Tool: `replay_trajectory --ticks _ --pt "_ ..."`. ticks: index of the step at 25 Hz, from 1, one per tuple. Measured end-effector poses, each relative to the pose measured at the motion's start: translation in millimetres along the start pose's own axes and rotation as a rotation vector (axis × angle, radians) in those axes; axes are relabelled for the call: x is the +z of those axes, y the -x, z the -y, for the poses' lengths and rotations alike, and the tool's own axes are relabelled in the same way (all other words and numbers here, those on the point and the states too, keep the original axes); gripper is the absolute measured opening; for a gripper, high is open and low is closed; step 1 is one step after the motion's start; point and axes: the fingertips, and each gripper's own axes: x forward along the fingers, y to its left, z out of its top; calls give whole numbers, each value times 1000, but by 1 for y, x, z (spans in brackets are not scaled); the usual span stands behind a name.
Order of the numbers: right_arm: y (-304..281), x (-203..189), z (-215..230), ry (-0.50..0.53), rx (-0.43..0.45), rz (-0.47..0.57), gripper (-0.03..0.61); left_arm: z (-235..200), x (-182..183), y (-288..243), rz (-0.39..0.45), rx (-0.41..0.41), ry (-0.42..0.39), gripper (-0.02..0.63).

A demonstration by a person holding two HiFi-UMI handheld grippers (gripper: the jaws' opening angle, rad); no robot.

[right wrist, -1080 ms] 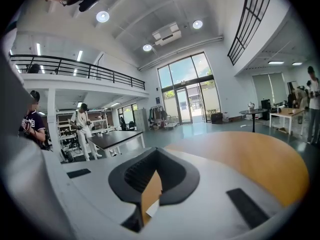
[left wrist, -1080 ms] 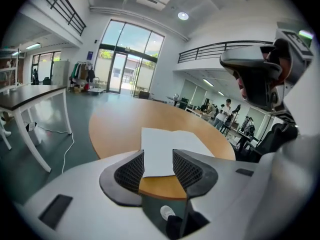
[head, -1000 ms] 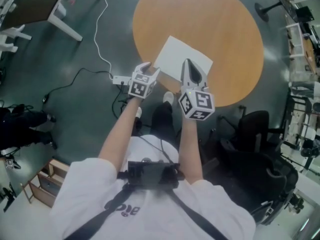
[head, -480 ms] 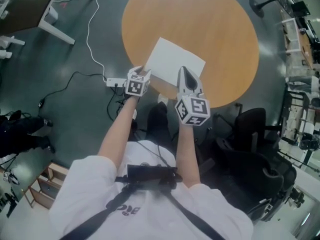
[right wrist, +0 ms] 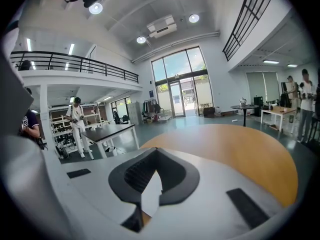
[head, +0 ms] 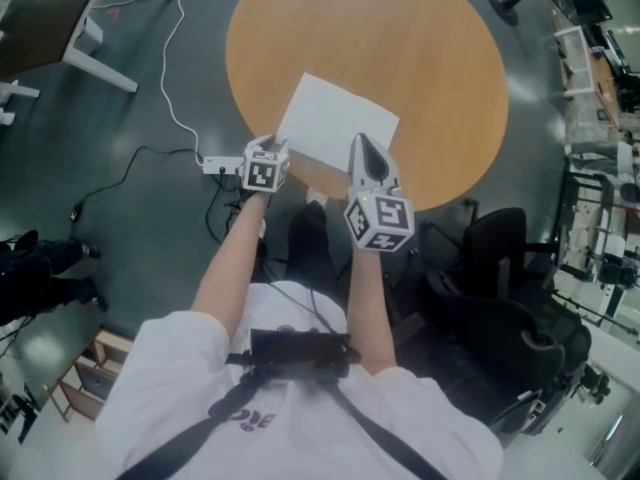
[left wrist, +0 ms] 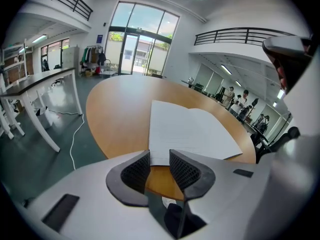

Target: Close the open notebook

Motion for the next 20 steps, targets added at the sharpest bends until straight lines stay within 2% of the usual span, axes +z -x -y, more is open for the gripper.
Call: replay_trajectory --ticks 3,14,20 --pt "0 -1 0 -6 -3 3 23 -4 -6 -2 -3 14 4 99" --pt "7 -3 4 -17 -28 12 23 -6 -5 -4 -40 54 -54 91" --pt "14 -6 8 -27 -41 15 23 -6 -5 -3 -56 95 -30 57"
